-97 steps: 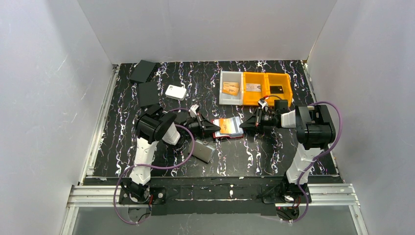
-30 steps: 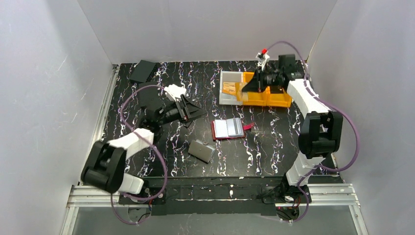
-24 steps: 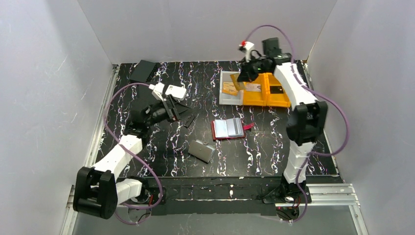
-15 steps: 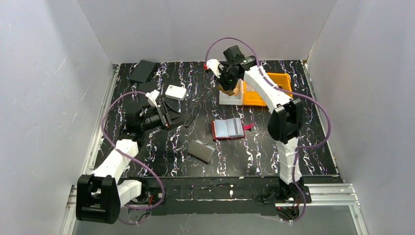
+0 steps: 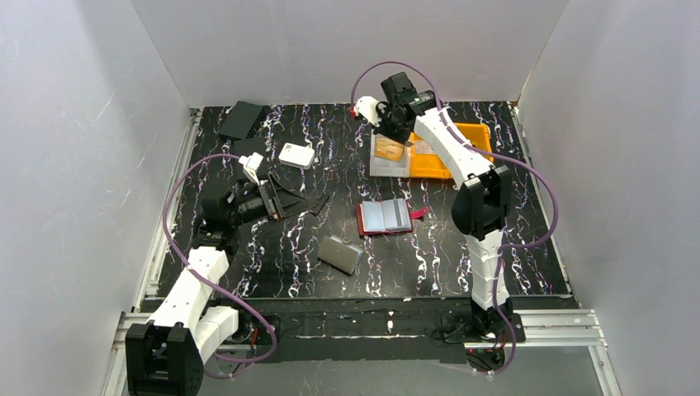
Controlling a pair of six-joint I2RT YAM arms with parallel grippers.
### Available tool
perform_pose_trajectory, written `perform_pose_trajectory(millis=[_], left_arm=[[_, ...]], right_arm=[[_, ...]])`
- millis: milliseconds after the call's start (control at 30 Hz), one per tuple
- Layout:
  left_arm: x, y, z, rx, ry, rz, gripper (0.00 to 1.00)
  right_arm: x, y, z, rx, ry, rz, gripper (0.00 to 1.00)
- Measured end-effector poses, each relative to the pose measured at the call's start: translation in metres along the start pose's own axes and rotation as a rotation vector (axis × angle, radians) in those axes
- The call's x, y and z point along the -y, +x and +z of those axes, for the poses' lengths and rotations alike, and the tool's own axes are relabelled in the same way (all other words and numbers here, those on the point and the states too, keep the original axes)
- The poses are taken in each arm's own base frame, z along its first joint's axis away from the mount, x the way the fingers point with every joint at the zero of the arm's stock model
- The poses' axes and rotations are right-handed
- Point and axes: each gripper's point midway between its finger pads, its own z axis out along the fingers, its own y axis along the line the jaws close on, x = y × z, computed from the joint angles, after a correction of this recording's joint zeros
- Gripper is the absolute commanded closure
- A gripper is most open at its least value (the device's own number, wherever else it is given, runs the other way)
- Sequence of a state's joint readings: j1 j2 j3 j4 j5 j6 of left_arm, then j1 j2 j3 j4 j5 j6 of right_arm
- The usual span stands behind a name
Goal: Take the credit cards out of the card holder
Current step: Place the credit card in the storage box.
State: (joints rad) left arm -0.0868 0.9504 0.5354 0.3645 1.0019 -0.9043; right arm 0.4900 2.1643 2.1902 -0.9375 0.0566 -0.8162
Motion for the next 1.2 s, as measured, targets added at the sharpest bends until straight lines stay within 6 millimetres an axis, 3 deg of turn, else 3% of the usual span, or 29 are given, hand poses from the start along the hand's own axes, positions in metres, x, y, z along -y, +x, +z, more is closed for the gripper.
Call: perform_pose_trajectory(millis=[500,800,1033,1200], left_arm=[[-0.005,0.003,-0.001,-0.005,-0.015,-0.013,0.02],[-0.008,0.005,-0.002,-0.009,-0.020,-0.020,0.02],[-0.010,0.006,-0.002,-0.010,-0.023,-0.026,0.02],[-0.011,0.007,-0.002,-0.011,-0.024,-0.025,0.02]], right_arm=[[-0.031,0.022,0.063,-0.086,-0.122,-0.066,0.99],[-0.045,0.019,0.068,-0.103,-0.165,-0.161,0.98],[-0.062,0.031,0.095,-0.157,-0.208,-0.208,0.97],[-0.059,0.032,0.098,-0.169,-0.193,-0.226,0.93]])
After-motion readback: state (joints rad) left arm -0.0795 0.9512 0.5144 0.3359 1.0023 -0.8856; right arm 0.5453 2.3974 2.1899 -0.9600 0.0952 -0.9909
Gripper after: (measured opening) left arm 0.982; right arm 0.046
